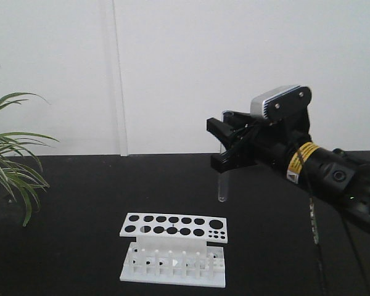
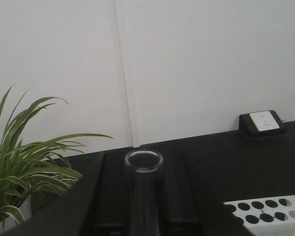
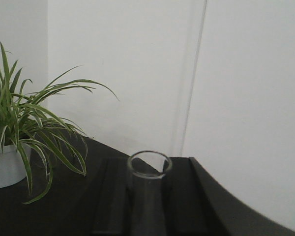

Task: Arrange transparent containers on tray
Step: 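Lift the clear tube out of the rack with the right gripper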

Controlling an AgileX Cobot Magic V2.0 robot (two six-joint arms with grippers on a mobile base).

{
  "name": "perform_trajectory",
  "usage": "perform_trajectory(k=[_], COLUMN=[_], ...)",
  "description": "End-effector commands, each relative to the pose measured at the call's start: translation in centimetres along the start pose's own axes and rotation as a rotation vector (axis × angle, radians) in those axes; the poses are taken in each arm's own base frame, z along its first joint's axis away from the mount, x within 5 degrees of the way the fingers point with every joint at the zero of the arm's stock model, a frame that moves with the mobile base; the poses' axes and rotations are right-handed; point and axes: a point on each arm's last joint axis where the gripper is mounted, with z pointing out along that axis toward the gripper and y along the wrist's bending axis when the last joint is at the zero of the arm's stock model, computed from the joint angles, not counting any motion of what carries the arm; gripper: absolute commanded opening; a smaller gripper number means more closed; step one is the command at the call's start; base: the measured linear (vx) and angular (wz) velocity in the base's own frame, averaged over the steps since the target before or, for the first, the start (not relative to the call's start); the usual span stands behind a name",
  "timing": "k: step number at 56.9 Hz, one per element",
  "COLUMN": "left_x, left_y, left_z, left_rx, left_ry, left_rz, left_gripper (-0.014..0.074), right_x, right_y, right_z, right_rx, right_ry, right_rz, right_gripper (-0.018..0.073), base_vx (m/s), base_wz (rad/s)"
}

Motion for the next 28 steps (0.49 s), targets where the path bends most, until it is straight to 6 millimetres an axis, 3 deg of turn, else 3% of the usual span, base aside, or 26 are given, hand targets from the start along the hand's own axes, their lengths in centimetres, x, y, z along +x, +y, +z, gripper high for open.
perform_trajectory(k=[1, 9, 28], left_x=[-1.3, -1.0, -0.4], left_y=[-0.2, -0.2, 0.0], left_z=[-0.2, -0.2, -0.2], left_rx=[0.024, 0.021, -0.007], left_ry=[-0.063, -0.032, 0.039], left_rz=[-0.017, -0.067, -0.069], left_gripper=[-0.0003, -0.0003, -0.0003], right_x=[-4.7, -6.3, -5.2], right_y=[0.4, 0.8, 2.7], right_z=[-2.9, -6.4, -11.8], right_rx=[0.033, 0.121, 0.153], right_ry=[-0.067, -0.026, 0.016], right_rz=[0.002, 0.039, 0.0], right_gripper=[-0.0013, -0.0013, -0.0013], base_vx=[0.0, 0.0, 0.0], base_wz=[0.0, 0.0, 0.0])
